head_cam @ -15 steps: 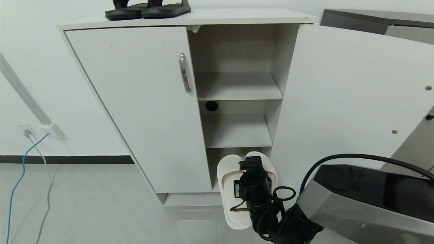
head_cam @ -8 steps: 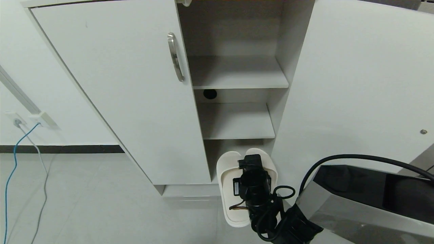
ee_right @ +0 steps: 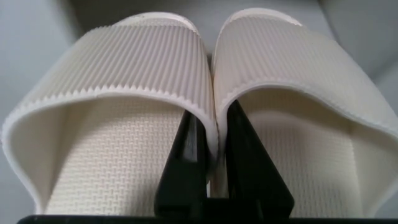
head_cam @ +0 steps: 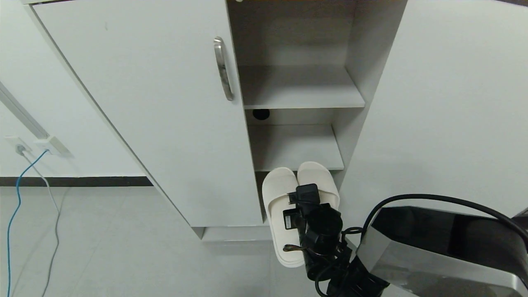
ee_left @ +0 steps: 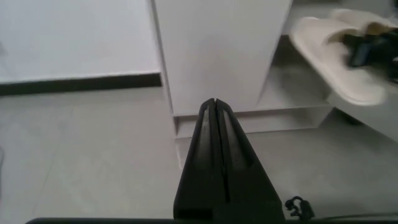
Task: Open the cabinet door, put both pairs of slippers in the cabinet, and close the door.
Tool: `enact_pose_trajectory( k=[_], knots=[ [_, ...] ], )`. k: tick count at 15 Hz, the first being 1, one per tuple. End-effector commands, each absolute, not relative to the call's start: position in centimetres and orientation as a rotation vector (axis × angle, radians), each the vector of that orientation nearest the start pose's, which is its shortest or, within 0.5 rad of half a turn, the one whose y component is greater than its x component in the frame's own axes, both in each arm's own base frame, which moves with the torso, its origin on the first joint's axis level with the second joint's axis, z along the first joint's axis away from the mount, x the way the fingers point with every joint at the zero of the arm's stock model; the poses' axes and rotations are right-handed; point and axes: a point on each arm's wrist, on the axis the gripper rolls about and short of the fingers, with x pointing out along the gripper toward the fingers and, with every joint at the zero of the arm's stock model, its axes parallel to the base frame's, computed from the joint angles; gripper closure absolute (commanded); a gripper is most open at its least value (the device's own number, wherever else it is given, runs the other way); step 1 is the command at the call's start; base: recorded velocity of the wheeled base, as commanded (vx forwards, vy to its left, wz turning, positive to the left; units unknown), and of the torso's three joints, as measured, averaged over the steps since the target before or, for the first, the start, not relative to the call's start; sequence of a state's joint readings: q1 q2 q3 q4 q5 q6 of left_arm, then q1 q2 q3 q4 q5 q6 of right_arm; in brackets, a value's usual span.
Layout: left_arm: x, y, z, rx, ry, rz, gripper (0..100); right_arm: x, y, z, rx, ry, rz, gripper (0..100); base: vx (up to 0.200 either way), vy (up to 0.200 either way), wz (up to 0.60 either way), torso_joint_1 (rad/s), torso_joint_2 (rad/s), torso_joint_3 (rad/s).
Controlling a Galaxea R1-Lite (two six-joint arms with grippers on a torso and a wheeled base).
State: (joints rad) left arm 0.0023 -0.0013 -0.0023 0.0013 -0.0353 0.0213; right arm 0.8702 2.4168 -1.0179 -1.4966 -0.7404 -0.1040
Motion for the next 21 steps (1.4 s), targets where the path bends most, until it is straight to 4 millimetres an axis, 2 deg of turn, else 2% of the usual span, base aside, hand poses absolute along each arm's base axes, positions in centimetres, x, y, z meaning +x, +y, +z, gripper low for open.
enact_pose_trajectory(
  k=[1,7,9,17,21],
  knots=[
    [-2.3,-0.1,7.6,0.021,0.000,-0.032,100,28.7,31.5,4.6,-0.038,-0.070,0.122,100,0.000,0.000,0.00,0.000,0.00,0.000],
    [-2.3,-0.1,7.6,0.021,0.000,-0.032,100,31.7,30.0,5.2,-0.028,-0.072,0.007,100,0.000,0.000,0.00,0.000,0.00,0.000],
    [-2.3,-0.1,7.6,0.021,0.001,-0.032,100,32.2,30.1,5.3,-0.016,-0.073,0.001,100,0.000,0.000,0.00,0.000,0.00,0.000],
    [-2.3,-0.1,7.6,0.021,0.001,-0.032,100,32.7,30.0,4.8,-0.021,-0.061,-0.009,100,0.000,0.000,0.00,0.000,0.00,0.000],
    [-2.3,-0.1,7.6,0.021,0.000,-0.032,100,32.7,29.9,4.8,-0.019,-0.060,-0.010,100,0.200,0.000,0.00,0.004,0.00,0.004]
  ],
)
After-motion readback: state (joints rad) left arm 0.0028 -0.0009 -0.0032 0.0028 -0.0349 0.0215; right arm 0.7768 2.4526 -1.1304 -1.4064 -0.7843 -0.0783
